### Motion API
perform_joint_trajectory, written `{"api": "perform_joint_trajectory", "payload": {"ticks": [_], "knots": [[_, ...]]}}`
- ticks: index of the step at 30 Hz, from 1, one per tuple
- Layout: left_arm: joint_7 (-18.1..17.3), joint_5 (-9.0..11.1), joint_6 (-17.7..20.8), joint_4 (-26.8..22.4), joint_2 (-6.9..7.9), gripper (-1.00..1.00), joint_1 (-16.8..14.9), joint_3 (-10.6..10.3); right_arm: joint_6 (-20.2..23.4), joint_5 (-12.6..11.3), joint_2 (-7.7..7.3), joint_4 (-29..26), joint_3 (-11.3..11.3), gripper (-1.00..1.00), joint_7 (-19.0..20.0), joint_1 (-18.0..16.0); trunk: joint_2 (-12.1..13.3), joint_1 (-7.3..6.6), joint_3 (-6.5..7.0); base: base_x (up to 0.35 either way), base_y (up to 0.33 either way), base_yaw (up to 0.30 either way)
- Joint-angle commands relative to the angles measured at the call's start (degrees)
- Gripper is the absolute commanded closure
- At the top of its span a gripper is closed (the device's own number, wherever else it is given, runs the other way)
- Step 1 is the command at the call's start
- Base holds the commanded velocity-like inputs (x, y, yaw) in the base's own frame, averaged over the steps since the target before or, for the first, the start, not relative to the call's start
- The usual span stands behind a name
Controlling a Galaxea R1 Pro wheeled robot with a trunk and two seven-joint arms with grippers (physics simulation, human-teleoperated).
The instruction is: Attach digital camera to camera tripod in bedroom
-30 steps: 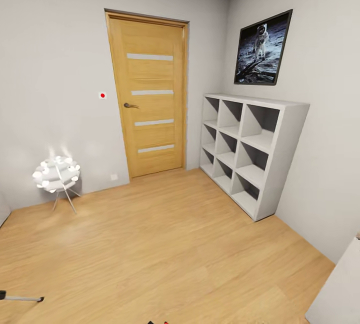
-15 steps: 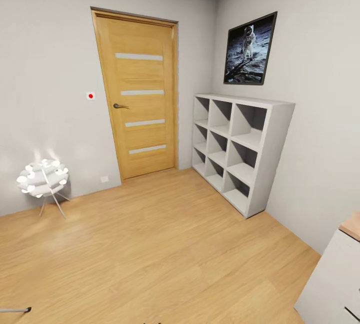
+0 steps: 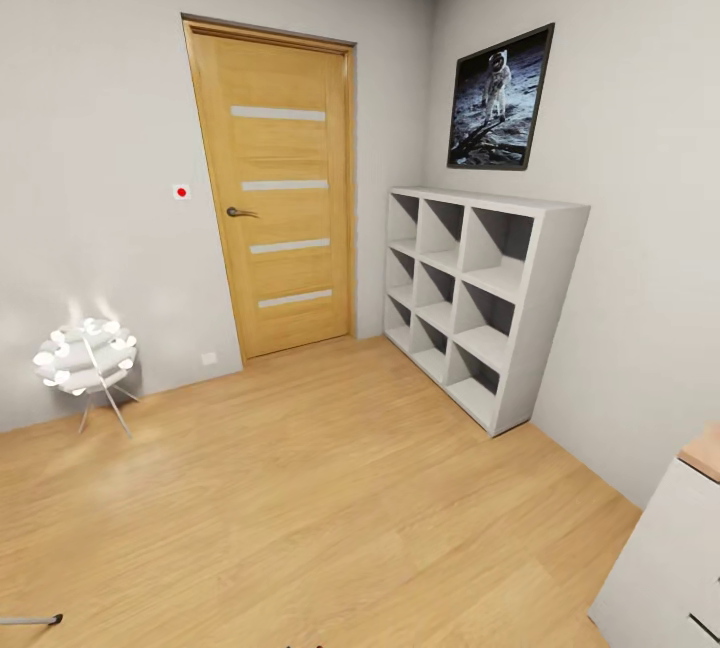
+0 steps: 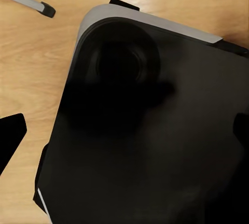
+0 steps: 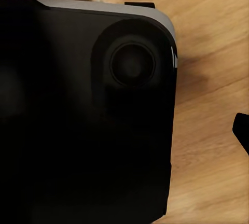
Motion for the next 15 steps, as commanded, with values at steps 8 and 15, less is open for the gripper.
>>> {"api": "perform_joint_trajectory", "payload": {"ticks": [8,15], "knots": [[0.00,0.07,-0.12,-0.02,-0.03,-1.00,0.00,0.29,-0.27,0.07,-0.01,0.06,0.01,-1.00,-0.19,-0.03,-0.03,0.00,-0.05,0.076,0.000,0.000],[-0.03,0.15,-0.12,-0.02,0.07,-1.00,-0.02,0.27,-0.28,0.07,0.05,0.06,0.02,-1.00,-0.30,-0.03,-0.03,0.00,-0.05,0.257,0.000,0.000]]}}
